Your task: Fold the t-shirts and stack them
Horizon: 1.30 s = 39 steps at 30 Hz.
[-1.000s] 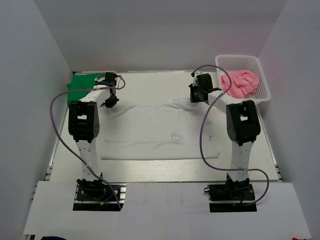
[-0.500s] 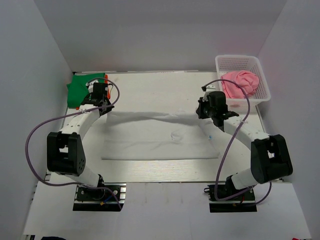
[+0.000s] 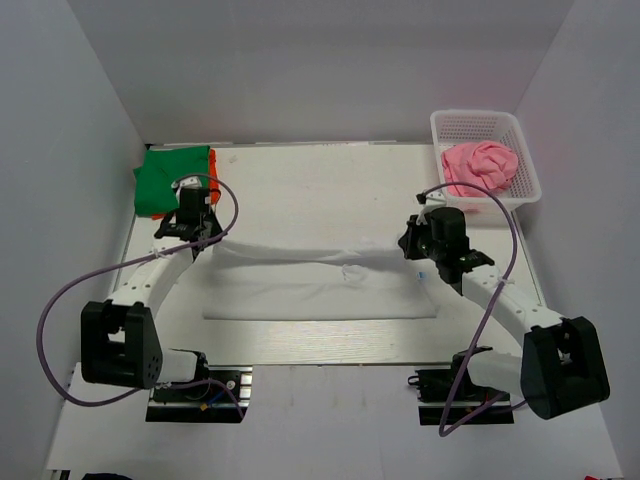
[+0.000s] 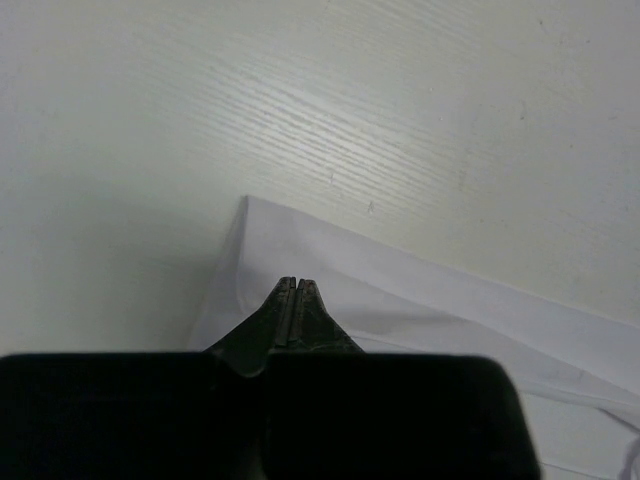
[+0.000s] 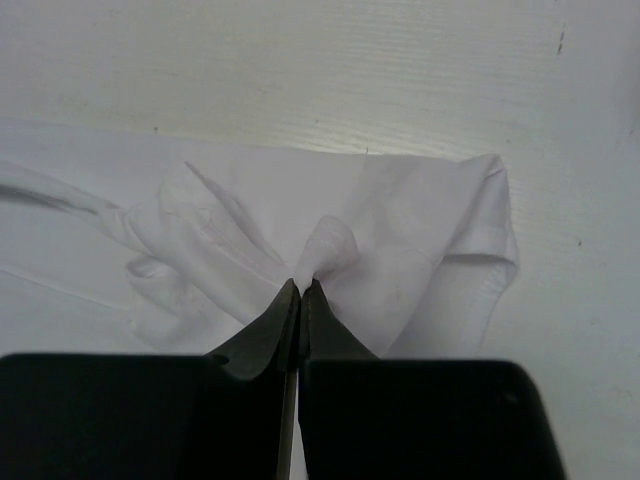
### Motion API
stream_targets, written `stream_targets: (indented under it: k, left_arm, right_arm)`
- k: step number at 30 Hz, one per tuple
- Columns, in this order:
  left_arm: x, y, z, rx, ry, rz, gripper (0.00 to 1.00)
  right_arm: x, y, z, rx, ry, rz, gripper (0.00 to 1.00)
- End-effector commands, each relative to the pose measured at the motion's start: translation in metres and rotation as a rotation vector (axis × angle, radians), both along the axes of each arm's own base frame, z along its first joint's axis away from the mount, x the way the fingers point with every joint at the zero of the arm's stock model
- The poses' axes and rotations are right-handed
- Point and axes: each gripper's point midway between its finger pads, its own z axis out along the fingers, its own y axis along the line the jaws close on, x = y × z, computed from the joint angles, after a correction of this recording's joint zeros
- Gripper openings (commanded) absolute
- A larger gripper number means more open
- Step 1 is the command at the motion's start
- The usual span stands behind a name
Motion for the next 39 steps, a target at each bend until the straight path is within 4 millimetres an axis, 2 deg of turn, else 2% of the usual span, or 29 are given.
stream_targets:
  k: [1, 2, 4, 6, 7, 8, 9, 10, 11, 12, 14, 16, 18, 19, 20, 21, 22, 23, 24, 25, 27, 28, 29, 30, 32, 34, 39]
  left_arm:
    - [-0.021, 0.006, 0.001, -0.025, -0.012, 0.083, 0.00]
    - [-0.025, 0.004, -0.001, -0.066, -0.021, 0.123, 0.00]
    - [-0.052, 0.013, -0.025, -0.060, 0.060, 0.208, 0.00]
    - [-0.081, 0.028, -0.045, -0.089, 0.116, 0.443, 0.00]
    - [-0.098, 0.032, -0.056, -0.098, 0.163, 0.534, 0.05]
    - [-0.119, 0.034, -0.069, -0.083, 0.230, 0.562, 0.21]
    - [-0.124, 0.040, -0.070, -0.067, 0.229, 0.617, 0.63]
    - [-0.133, 0.047, -0.073, -0.047, 0.257, 0.659, 0.77]
    - [-0.135, 0.050, -0.059, -0.028, 0.272, 0.679, 0.96]
    - [-0.136, 0.057, -0.052, 0.003, 0.266, 0.725, 1.00]
    - [-0.125, 0.058, -0.023, 0.015, 0.224, 0.733, 1.00]
    - [-0.107, 0.053, -0.005, -0.028, 0.174, 0.715, 1.00]
    - [-0.085, 0.040, 0.005, -0.112, 0.101, 0.639, 1.00]
    - [-0.076, 0.034, 0.008, -0.120, 0.085, 0.576, 1.00]
    - [-0.069, 0.022, 0.008, -0.174, 0.075, 0.512, 1.00]
    - [-0.052, 0.014, 0.014, -0.215, 0.015, 0.465, 1.00]
    - [-0.048, 0.002, 0.008, -0.242, 0.033, 0.386, 1.00]
    - [-0.042, -0.004, 0.008, -0.263, 0.025, 0.355, 1.00]
    - [-0.035, -0.014, 0.001, -0.284, 0.046, 0.305, 1.00]
    - [-0.032, -0.017, -0.004, -0.290, 0.059, 0.287, 1.00]
    - [-0.033, -0.025, -0.018, -0.300, 0.105, 0.268, 1.00]
    - [-0.038, -0.026, -0.029, -0.294, 0.138, 0.259, 1.00]
    - [-0.040, -0.029, -0.040, -0.286, 0.168, 0.255, 1.00]
    - [-0.043, -0.028, -0.047, -0.280, 0.190, 0.258, 1.00]
    - [-0.051, -0.027, -0.061, -0.272, 0.221, 0.263, 1.00]
    - [-0.065, -0.017, -0.077, -0.218, 0.277, 0.297, 1.00]
    - [-0.078, -0.005, -0.089, -0.169, 0.297, 0.355, 1.00]
  right_arm:
    - [-0.017, 0.010, -0.006, 0.062, 0.040, 0.028, 0.00]
    - [-0.024, 0.010, -0.010, 0.068, 0.053, 0.033, 0.00]
    - [-0.038, 0.006, -0.021, 0.069, 0.114, 0.016, 0.00]
    - [-0.058, 0.001, -0.038, 0.069, 0.176, -0.005, 0.00]
    - [-0.072, -0.003, -0.046, 0.077, 0.219, -0.013, 0.08]
    - [-0.079, -0.004, -0.049, 0.083, 0.243, -0.021, 0.23]
    - [-0.084, -0.005, -0.044, 0.098, 0.236, -0.028, 0.39]
    - [-0.103, -0.010, -0.059, 0.078, 0.315, -0.032, 0.73]
    - [-0.108, -0.011, -0.058, 0.080, 0.330, -0.033, 0.86]
    - [-0.110, -0.011, -0.049, 0.093, 0.303, -0.035, 0.90]
    - [-0.114, -0.013, -0.043, 0.090, 0.300, -0.029, 0.90]
    - [-0.105, -0.008, -0.022, 0.120, 0.220, -0.008, 0.90]
    - [-0.089, 0.003, 0.001, 0.179, 0.125, 0.033, 0.90]
    - [-0.087, 0.010, 0.004, 0.194, 0.124, 0.059, 0.90]
    - [-0.077, 0.026, 0.021, 0.262, 0.068, 0.114, 0.90]
    - [-0.073, 0.033, 0.027, 0.290, 0.052, 0.135, 0.90]
    - [-0.069, 0.038, 0.015, 0.288, 0.098, 0.143, 0.90]
    - [-0.054, 0.050, 0.037, 0.337, 0.006, 0.190, 0.90]
    - [-0.042, 0.059, 0.031, 0.333, 0.047, 0.201, 0.90]
    - [-0.042, 0.062, 0.021, 0.323, 0.075, 0.211, 0.90]
    - [-0.036, 0.077, 0.029, 0.334, 0.070, 0.277, 0.90]
    - [-0.032, 0.084, 0.006, 0.318, 0.145, 0.282, 0.90]
    - [-0.028, 0.087, 0.005, 0.313, 0.149, 0.290, 0.90]
    - [-0.027, 0.089, -0.008, 0.298, 0.187, 0.283, 0.90]
    - [-0.029, 0.091, -0.031, 0.277, 0.248, 0.275, 0.90]
    - [-0.035, 0.094, -0.039, 0.268, 0.269, 0.289, 0.90]
    - [-0.062, 0.091, -0.060, 0.197, 0.337, 0.342, 0.90]
